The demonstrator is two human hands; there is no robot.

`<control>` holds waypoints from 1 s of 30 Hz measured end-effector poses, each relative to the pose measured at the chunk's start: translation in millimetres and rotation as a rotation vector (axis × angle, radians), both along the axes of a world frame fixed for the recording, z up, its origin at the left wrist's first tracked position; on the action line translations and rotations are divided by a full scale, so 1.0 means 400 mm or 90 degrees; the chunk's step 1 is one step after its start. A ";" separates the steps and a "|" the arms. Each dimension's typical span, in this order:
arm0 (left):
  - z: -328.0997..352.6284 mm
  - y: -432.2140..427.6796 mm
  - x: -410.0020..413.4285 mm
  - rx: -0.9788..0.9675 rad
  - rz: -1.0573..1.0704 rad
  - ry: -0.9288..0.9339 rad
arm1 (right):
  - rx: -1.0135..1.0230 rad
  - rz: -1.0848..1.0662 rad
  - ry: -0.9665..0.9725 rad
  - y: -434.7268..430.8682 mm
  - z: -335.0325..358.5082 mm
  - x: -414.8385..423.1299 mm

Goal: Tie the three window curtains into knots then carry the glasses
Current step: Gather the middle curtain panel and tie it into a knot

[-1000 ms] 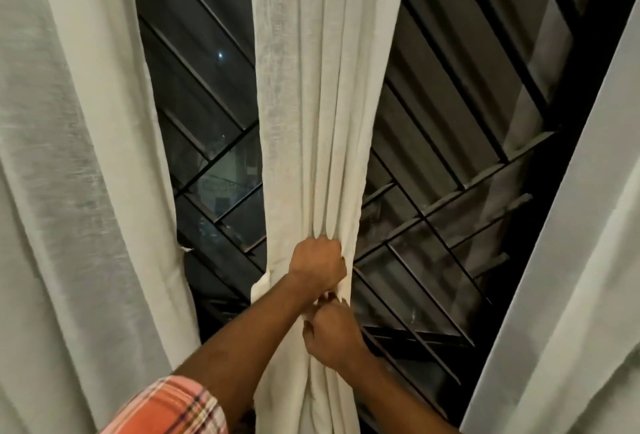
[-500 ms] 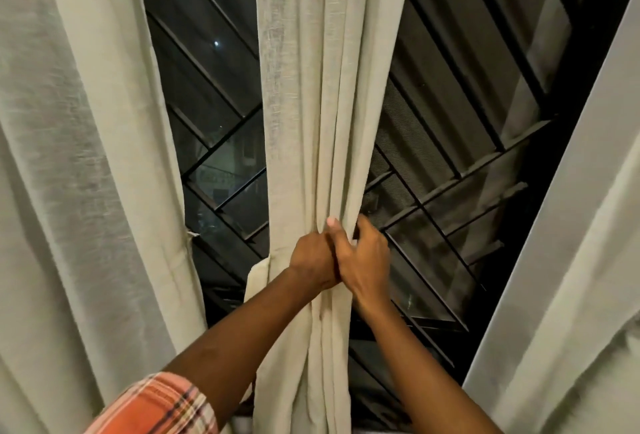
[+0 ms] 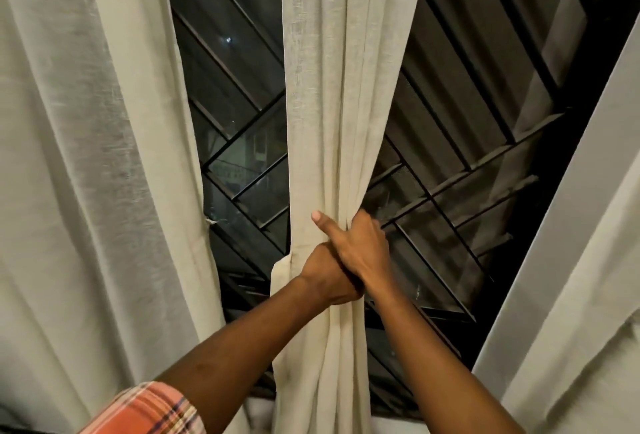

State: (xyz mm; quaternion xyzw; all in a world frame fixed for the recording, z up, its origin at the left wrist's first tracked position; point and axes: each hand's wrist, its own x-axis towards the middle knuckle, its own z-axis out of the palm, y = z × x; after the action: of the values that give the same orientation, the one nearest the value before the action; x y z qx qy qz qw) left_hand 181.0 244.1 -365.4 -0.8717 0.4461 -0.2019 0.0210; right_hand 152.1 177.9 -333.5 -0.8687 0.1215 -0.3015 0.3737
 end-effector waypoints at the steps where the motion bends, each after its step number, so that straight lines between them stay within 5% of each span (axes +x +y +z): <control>1: -0.007 0.007 -0.008 0.008 -0.019 -0.003 | -0.015 -0.031 0.011 -0.002 0.001 0.001; 4: -0.061 0.057 -0.039 -0.054 -0.191 -0.032 | -0.033 -0.098 0.014 -0.025 0.000 -0.004; 7: -0.146 0.116 -0.059 -0.356 -0.269 -0.048 | -0.025 -0.112 0.004 -0.043 -0.005 -0.027; 10: -0.137 0.121 -0.046 -0.710 -0.090 0.181 | -0.027 -0.099 -0.012 -0.034 -0.012 -0.045; 12: -0.093 0.114 -0.018 -0.830 -0.018 0.401 | -0.028 -0.076 -0.025 -0.016 -0.022 -0.055; 17: -0.042 0.083 0.010 -0.782 -0.188 0.732 | 0.044 0.039 -0.101 0.033 -0.050 -0.066; 22: -0.034 0.066 0.015 -0.697 -0.152 0.881 | 0.069 0.267 0.028 0.026 -0.121 -0.071; 26: -0.008 0.079 0.020 -0.573 -0.202 0.910 | 0.103 0.181 -0.024 0.011 -0.137 -0.086; 30: -0.042 0.072 0.037 -0.708 -0.170 0.827 | 0.094 0.007 -0.041 0.000 -0.138 -0.099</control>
State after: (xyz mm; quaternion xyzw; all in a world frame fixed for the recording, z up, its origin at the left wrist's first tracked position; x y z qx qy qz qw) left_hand 196.0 272.8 -382.1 -0.6386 0.3045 0.1464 -0.6914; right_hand 112.4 178.0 -388.8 -0.8293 0.1265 -0.3179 0.4419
